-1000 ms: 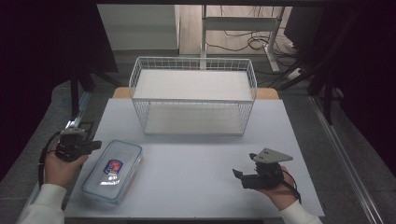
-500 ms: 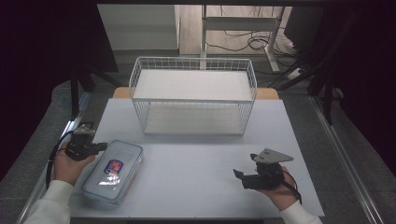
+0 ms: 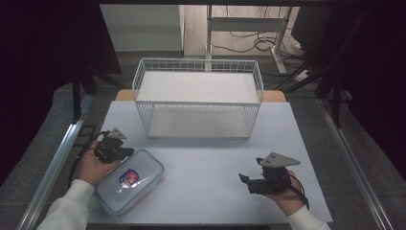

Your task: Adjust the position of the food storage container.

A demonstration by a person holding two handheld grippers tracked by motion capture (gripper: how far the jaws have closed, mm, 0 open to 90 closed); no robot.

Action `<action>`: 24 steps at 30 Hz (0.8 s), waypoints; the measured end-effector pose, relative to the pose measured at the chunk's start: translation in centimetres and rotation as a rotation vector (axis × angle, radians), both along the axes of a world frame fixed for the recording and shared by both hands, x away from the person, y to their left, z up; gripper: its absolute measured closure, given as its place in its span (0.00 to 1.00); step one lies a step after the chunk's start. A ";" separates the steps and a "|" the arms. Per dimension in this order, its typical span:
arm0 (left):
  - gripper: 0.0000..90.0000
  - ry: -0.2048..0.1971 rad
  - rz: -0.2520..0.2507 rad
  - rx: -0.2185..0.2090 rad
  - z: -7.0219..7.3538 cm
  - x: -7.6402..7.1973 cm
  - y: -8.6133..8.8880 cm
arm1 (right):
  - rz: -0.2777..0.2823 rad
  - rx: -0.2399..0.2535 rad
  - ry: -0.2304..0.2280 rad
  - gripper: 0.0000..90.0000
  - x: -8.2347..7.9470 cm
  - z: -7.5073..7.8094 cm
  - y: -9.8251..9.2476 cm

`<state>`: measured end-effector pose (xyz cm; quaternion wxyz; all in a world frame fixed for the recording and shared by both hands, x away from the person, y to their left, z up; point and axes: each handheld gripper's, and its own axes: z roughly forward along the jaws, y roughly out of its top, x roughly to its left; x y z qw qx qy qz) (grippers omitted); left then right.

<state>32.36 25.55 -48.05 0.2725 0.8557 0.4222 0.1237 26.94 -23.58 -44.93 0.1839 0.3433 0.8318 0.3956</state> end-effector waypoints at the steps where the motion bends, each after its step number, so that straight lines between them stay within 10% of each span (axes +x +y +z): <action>1: 1.00 -0.001 -0.023 0.005 0.0 0.1 -0.8 | 0.000 0.002 -0.002 0.19 0.0 0.0 0.0; 10: 1.00 0.003 -0.074 0.012 0.4 0.1 -2.6 | -0.001 -0.003 -0.001 0.19 0.0 -0.1 -0.2; 24: 1.00 -0.012 0.092 -0.017 3.8 -6.6 4.3 | -0.012 -0.001 0.003 0.19 -0.1 0.1 -0.3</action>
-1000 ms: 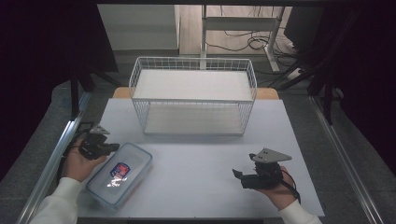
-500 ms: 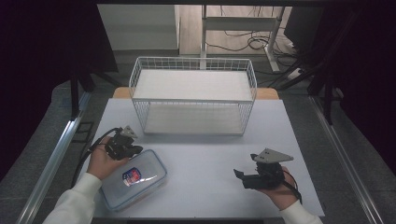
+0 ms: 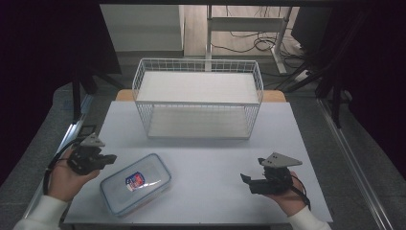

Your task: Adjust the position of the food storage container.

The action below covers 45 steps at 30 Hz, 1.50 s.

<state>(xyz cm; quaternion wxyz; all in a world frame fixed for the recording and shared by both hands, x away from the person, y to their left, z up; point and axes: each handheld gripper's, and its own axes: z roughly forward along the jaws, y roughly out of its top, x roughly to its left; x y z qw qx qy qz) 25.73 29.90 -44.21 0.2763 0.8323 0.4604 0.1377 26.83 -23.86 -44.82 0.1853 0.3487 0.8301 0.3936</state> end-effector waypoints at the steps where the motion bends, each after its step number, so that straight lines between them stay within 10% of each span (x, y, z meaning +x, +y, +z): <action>1: 1.00 0.007 0.016 -0.008 -0.2 -0.7 0.5 | 0.002 -0.003 -0.002 0.19 0.0 0.0 0.0; 12: 1.00 0.122 0.149 -0.104 -3.5 -7.2 4.1 | 0.010 -0.011 0.007 0.19 0.2 -0.2 0.2; 17: 1.00 0.169 0.122 -0.133 -5.2 -8.5 3.5 | 0.014 -0.021 0.010 0.19 0.3 -0.4 0.3; 45: 1.00 0.211 0.061 -0.098 -6.2 -2.0 -2.4 | -0.014 -0.026 -0.020 0.19 0.2 -0.3 -0.2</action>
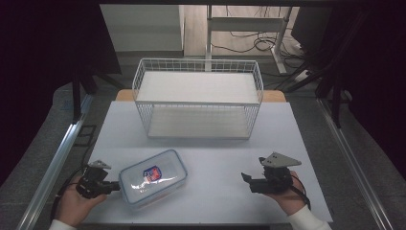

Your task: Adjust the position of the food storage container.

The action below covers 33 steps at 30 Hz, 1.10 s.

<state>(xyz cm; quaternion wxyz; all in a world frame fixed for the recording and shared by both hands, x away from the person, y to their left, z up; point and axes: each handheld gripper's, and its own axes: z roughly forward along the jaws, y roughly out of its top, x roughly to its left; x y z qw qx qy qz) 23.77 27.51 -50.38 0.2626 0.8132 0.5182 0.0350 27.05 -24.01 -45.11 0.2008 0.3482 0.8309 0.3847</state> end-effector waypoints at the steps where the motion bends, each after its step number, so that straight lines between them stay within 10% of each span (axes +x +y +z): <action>1: 1.00 -0.002 -0.004 0.000 0.0 0.3 -0.3 | -0.001 0.001 0.000 0.19 0.0 0.0 0.0; 33: 1.00 -0.014 -0.068 -0.097 -0.5 7.8 -8.6 | -0.005 -0.003 -0.005 0.20 0.0 0.1 -0.2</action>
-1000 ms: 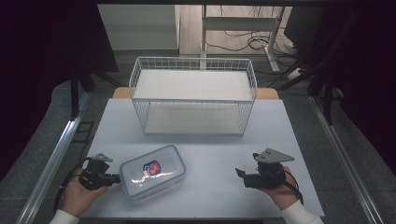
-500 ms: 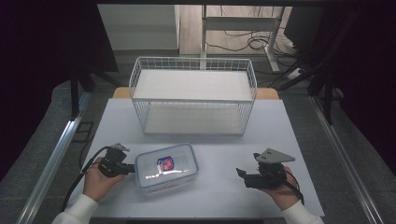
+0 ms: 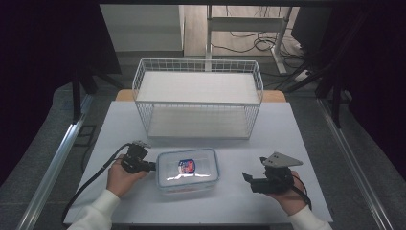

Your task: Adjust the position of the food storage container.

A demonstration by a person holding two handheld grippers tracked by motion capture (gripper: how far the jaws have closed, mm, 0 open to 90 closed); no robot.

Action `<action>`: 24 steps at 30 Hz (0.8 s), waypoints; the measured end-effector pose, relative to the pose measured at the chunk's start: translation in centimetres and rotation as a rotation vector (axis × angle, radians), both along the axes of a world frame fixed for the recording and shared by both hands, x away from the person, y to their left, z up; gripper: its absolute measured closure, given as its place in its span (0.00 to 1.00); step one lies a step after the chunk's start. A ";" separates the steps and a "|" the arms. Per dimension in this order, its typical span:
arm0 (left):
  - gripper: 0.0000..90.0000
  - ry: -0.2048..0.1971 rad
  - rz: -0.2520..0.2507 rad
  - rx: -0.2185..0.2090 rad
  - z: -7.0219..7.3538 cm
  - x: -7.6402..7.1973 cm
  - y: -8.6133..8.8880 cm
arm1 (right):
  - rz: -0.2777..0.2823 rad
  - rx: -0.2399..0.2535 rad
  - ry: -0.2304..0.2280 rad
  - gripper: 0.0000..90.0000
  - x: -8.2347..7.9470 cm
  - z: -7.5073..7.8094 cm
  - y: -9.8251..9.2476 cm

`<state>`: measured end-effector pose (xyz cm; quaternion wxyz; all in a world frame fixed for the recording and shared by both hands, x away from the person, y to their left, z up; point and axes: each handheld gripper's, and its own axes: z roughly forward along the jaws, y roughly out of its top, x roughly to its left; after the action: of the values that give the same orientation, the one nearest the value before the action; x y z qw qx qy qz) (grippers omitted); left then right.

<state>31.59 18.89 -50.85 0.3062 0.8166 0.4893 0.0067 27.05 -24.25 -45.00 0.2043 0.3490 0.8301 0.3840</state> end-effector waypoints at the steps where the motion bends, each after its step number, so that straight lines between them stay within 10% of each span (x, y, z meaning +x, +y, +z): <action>1: 1.00 -0.001 0.003 -0.011 -0.1 0.1 -0.2 | 0.000 0.000 0.002 0.20 0.0 0.0 0.0; 19: 0.99 -0.057 -0.018 -0.023 0.7 0.0 -0.8 | -0.058 -0.006 -0.014 0.18 0.1 -0.4 -0.2; 24: 0.93 -0.106 0.008 -0.114 2.0 -1.5 1.7 | -0.084 0.049 -0.024 0.17 0.2 -0.3 -0.6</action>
<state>30.05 20.58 -48.84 0.3778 0.7944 0.4751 0.0233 27.21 -24.88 -45.27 0.2217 0.3837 0.8024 0.3997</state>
